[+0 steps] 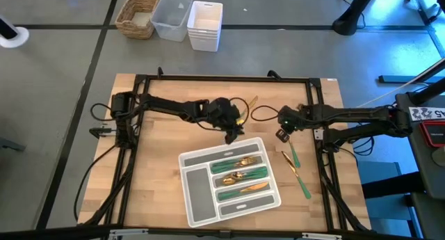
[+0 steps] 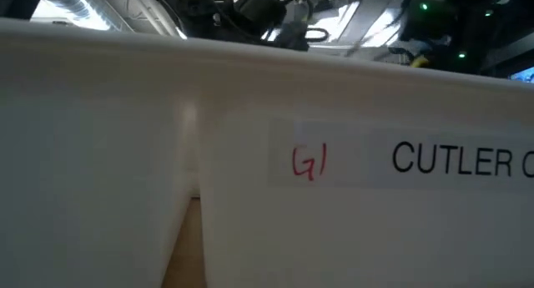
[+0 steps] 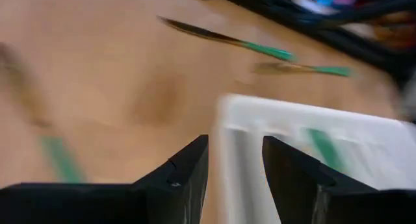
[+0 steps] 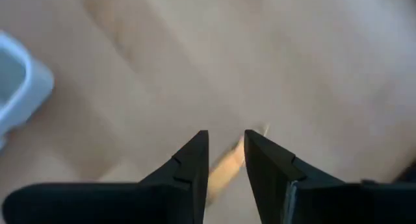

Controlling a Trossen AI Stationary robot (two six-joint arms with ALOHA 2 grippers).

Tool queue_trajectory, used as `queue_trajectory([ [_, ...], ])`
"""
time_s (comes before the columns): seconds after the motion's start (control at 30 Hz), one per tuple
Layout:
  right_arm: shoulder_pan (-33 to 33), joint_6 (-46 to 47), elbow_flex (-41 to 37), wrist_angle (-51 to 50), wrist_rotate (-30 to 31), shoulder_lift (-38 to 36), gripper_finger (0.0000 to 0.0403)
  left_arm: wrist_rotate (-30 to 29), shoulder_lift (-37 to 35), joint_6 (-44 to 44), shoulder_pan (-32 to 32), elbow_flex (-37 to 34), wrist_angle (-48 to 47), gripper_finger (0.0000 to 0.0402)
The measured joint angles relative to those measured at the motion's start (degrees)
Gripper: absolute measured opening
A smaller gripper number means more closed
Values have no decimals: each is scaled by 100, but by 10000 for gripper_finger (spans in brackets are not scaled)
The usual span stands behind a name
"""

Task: Sort silverware
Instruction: Put the green knife into the white silverware tray

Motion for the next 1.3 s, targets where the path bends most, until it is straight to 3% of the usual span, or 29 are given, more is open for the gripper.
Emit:
queue_trajectory([
  [0.1,0,-1506,0,941,660,0,99,-794,19,312,100,0,-2,136],
  [0.2,-4,-3050,0,1976,971,17,99,-1156,69,402,190,0,-22,136],
  [0.3,-130,-4176,0,2925,848,139,99,-1183,133,358,250,0,28,136],
  [0.43,-542,-5144,3,3617,255,495,99,-1179,166,368,268,0,15,136],
  [0.83,-1713,-6084,0,4438,-1006,1937,99,-1179,175,552,266,-1,-67,136],
  [1.03,-1849,-6740,0,5118,-1219,2564,99,-1179,175,554,270,-4,-196,136],
  [1.3,-1845,-6762,4,6055,-1278,3140,99,-1179,208,554,272,-4,-173,136],
])
